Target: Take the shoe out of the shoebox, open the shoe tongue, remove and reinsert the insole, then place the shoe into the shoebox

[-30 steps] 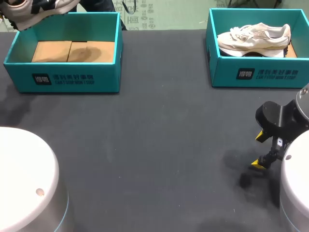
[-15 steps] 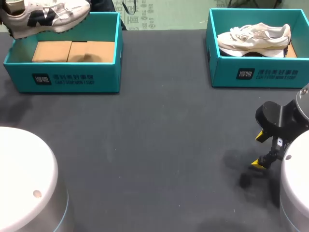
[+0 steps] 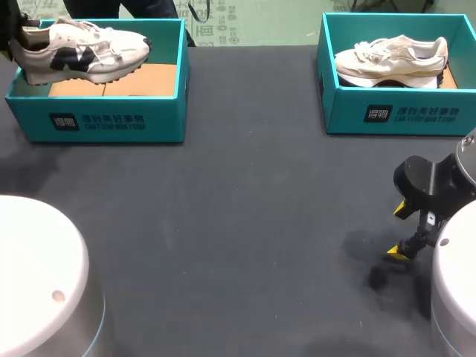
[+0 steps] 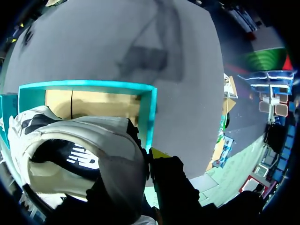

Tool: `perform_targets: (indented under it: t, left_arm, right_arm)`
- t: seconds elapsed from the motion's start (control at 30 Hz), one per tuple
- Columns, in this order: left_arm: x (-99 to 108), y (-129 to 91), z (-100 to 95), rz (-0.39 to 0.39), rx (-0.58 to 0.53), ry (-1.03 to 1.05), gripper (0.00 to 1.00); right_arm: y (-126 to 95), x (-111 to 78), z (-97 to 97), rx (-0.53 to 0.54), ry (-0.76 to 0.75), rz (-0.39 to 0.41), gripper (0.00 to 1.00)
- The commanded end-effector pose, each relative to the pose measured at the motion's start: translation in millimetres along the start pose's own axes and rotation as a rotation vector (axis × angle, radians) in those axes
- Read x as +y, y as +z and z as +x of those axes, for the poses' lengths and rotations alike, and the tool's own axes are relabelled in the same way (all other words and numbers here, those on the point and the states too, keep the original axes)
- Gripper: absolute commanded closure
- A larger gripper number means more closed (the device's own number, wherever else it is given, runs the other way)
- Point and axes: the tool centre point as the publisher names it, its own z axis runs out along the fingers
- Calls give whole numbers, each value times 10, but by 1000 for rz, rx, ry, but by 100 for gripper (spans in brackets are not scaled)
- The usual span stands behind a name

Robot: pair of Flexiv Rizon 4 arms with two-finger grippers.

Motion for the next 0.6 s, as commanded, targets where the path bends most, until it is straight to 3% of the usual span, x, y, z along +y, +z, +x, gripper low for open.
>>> perform_targets:
  t: [0.03,0.6]
  left_arm:
    - [-130,63,-32,-18,12,12,100]
    - [-137,252,-221,0,35,10,100]
  right_arm:
    - [1,-8,17,-3,0,-1,0]
    - [1,-8,17,-3,0,-1,0]
